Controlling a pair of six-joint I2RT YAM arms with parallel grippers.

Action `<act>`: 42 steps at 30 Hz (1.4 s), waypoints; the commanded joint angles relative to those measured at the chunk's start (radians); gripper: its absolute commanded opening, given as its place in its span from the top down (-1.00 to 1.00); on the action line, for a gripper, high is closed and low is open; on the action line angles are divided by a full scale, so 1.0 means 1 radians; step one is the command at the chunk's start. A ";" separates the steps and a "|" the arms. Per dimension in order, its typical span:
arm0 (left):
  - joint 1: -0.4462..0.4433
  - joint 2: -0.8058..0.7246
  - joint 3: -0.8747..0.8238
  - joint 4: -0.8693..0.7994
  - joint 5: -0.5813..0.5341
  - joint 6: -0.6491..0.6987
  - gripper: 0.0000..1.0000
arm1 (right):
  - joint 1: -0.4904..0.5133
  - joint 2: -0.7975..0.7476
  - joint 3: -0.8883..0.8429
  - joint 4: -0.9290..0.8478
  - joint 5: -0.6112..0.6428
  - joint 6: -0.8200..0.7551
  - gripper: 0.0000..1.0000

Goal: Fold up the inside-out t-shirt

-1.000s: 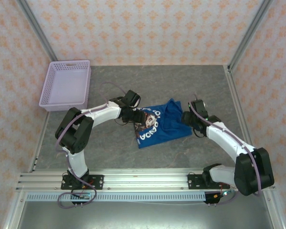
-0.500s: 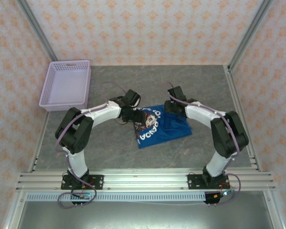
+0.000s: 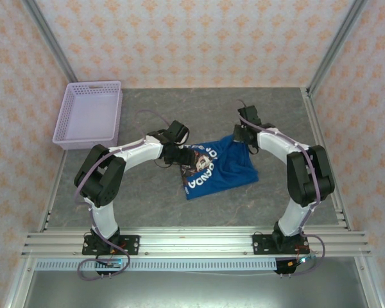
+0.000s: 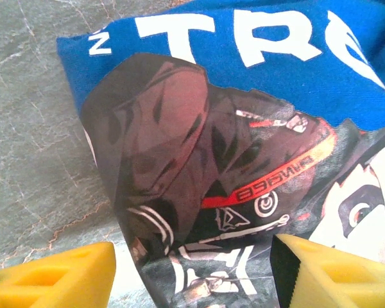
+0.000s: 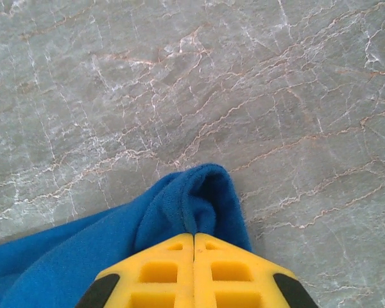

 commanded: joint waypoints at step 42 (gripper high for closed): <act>-0.044 -0.032 0.067 -0.057 -0.050 0.042 -0.33 | -0.014 -0.374 -0.304 -0.352 -0.132 0.084 1.00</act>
